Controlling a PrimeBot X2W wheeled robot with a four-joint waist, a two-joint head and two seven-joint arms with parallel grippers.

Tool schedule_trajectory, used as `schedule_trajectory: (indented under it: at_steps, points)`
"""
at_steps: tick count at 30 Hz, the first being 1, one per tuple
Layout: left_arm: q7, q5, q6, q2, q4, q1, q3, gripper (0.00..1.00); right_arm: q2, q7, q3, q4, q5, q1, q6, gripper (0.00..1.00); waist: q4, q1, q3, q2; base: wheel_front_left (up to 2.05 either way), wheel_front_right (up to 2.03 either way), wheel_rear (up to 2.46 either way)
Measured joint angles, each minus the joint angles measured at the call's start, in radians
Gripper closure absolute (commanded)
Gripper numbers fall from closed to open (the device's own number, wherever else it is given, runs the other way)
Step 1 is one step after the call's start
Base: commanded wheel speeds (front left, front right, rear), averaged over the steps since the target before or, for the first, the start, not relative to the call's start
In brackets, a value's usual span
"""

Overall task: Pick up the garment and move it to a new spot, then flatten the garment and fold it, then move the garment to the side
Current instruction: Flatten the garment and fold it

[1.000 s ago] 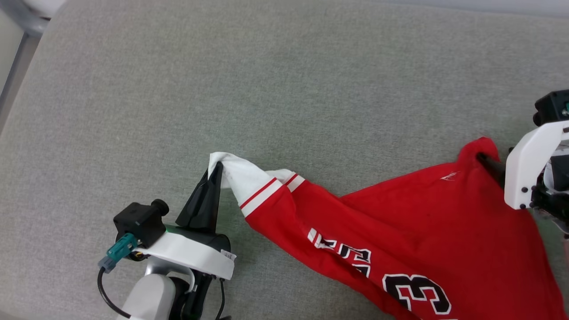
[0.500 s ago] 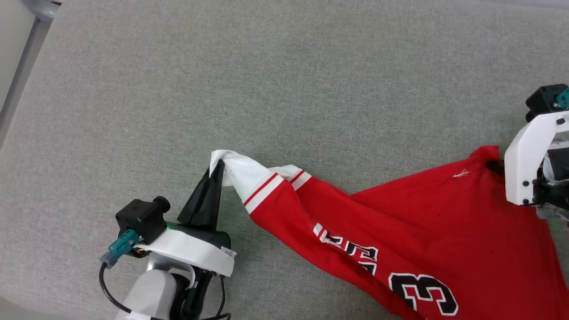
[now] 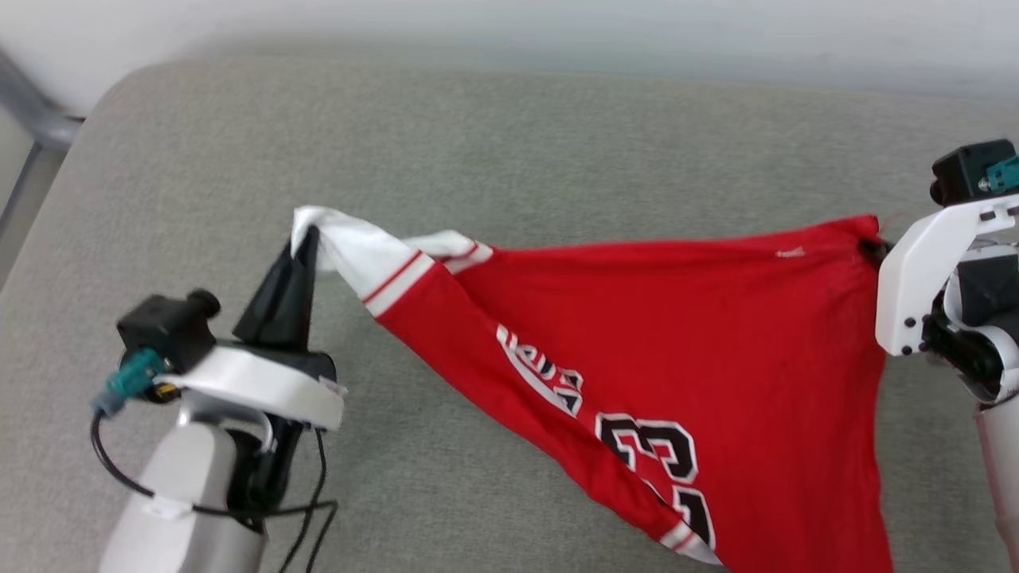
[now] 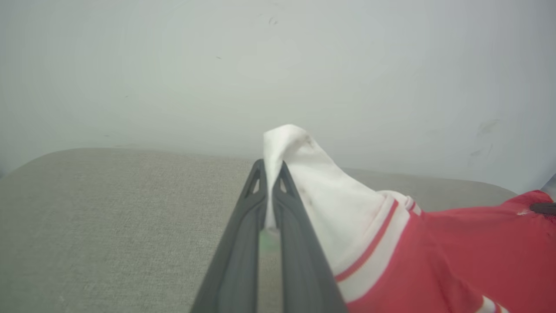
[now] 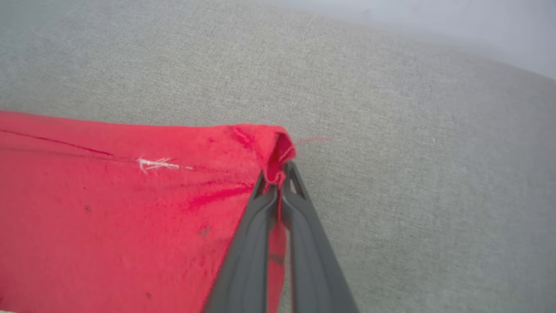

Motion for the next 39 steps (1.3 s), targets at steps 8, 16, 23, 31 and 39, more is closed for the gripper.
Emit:
schedule_trajectory:
  at_steps: [8,16,23,31,39]
  points:
    - [0.059,-0.024,-0.010,0.060,0.072,-0.213,0.022,1.00,0.031,-0.142,-0.038,0.004,-0.096,-0.096,0.000,1.00,-0.086,-0.0001,-0.052,0.0000,0.00,0.00,0.00]
    - [0.110,-0.050,-0.019,0.099,0.203,-0.498,0.026,1.00,0.072,-0.272,-0.114,0.065,-0.217,-0.293,0.001,1.00,-0.135,0.0000,-0.029,-0.0001,0.00,0.00,0.00]
    - [0.119,-0.041,-0.023,0.135,0.320,-0.775,0.019,1.00,0.092,-0.373,-0.154,0.132,-0.291,-0.509,0.001,1.00,-0.154,0.0000,0.034,-0.0001,0.00,0.00,0.00]
    - [0.106,-0.037,-0.025,0.169,0.426,-1.003,0.008,1.00,0.105,-0.472,-0.161,0.217,-0.337,-0.717,0.001,1.00,-0.168,0.0000,0.114,-0.0001,0.00,0.00,0.00]
    - [0.097,-0.064,-0.026,0.179,0.530,-1.103,-0.011,1.00,0.127,-0.545,-0.156,0.331,-0.346,-0.831,0.001,1.00,-0.169,0.0000,0.212,-0.0001,0.00,0.00,0.00]
